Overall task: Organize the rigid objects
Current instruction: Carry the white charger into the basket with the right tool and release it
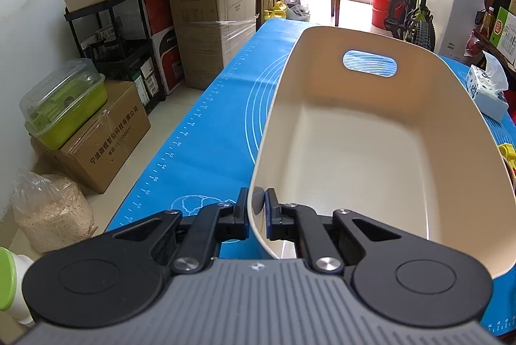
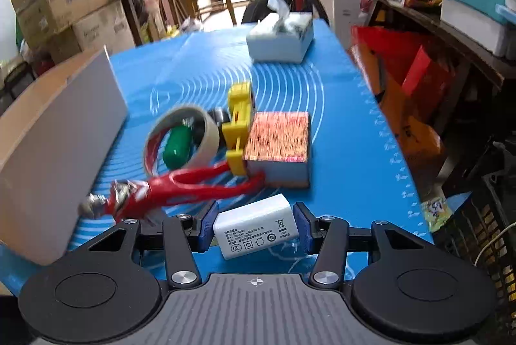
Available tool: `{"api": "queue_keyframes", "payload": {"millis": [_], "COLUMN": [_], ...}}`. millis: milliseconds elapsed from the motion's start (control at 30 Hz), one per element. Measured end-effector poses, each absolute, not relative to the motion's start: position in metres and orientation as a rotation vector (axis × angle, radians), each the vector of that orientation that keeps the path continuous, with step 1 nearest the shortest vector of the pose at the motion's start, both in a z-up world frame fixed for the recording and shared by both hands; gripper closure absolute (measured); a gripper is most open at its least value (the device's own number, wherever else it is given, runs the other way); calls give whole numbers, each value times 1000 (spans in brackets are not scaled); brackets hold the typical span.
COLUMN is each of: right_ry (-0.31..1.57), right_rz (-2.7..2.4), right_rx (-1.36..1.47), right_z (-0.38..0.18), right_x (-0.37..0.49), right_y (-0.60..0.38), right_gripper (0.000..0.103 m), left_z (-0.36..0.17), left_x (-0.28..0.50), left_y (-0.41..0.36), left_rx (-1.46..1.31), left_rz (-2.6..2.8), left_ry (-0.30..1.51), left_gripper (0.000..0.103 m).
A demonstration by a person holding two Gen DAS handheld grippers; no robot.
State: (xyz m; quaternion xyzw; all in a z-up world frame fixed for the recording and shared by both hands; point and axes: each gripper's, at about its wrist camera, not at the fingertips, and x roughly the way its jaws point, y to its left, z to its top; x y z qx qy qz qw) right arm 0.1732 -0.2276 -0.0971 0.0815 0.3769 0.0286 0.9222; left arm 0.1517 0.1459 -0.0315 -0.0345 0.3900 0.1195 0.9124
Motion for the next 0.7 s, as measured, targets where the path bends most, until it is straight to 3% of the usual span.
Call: {"api": "queue_keyframes", "payload": {"millis": [433,700], "right_ry": [498,477], "right_rz": [227,366], "right_rx": [151,80], "right_z": [-6,12], "right_x": [168,191], "right_y": [-168,-88], "right_gripper": [48,48], "left_z": [-32,-32], "left_x": [151,151], "left_y": [147,147], "left_rx": [-79,-76], "left_rz": [247,247], "left_ry": [802,801], "left_gripper": [92,92]}}
